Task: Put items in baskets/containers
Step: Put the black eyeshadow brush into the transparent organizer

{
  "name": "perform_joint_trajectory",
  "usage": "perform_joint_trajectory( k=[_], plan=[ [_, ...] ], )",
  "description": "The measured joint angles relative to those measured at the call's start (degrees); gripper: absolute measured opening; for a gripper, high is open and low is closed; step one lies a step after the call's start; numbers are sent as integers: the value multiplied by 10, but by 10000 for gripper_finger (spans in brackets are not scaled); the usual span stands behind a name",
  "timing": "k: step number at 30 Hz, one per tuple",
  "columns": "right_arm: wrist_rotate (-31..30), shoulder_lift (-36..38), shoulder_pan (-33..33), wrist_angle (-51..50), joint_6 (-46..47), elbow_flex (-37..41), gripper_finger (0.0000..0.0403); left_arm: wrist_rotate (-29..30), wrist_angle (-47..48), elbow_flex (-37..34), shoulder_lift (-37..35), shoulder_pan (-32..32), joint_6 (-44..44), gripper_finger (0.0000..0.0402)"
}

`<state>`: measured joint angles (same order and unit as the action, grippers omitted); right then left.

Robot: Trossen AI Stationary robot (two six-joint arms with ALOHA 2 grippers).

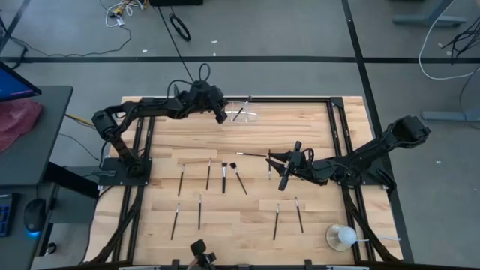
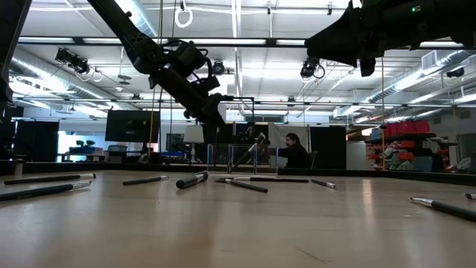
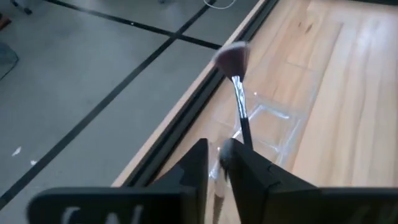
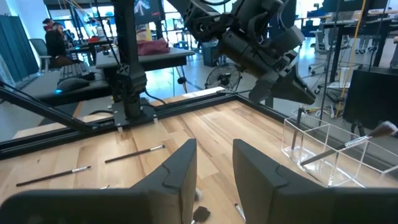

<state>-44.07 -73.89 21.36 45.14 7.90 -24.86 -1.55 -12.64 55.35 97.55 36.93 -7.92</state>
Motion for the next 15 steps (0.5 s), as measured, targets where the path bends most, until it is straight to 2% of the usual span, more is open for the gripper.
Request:
perform_joint_trajectory(
  k=[9,15],
  plan=[
    [0,0,-2,-14,7,0,104,9,0,45,7,0,2,164],
    [0,0,-3,-40,29,0,104,53,28,84,5,-3,-12,193]
  ],
)
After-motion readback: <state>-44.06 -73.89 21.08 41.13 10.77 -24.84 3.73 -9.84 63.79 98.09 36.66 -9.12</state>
